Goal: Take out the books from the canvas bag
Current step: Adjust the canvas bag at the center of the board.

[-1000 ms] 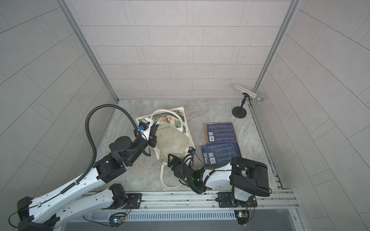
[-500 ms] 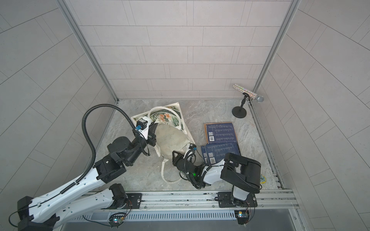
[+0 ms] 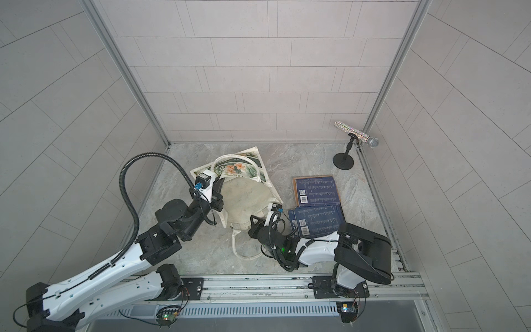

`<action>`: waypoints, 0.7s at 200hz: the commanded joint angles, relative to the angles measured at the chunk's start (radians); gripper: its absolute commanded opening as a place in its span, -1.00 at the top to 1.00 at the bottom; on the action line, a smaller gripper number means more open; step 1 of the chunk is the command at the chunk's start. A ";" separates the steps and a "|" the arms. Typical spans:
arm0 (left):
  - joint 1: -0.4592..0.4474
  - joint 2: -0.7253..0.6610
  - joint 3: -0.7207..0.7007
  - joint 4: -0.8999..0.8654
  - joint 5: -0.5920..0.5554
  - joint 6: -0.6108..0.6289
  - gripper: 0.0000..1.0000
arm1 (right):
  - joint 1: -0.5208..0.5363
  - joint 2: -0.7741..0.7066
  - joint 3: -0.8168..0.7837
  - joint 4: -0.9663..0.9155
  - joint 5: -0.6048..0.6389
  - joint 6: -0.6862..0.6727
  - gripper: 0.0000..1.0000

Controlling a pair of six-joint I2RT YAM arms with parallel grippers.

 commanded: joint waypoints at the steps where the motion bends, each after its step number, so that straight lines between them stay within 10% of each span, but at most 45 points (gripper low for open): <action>1: -0.005 -0.009 0.010 0.042 -0.027 0.038 0.61 | -0.001 -0.076 0.007 -0.115 0.017 -0.073 1.00; 55: -0.005 -0.016 0.075 -0.060 -0.125 0.101 -0.43 | -0.013 -0.270 0.126 -0.499 -0.003 -0.253 1.00; 140: -0.004 -0.264 0.001 -0.216 -0.328 0.103 -0.65 | -0.257 -0.158 0.377 -0.700 -0.381 -0.384 1.00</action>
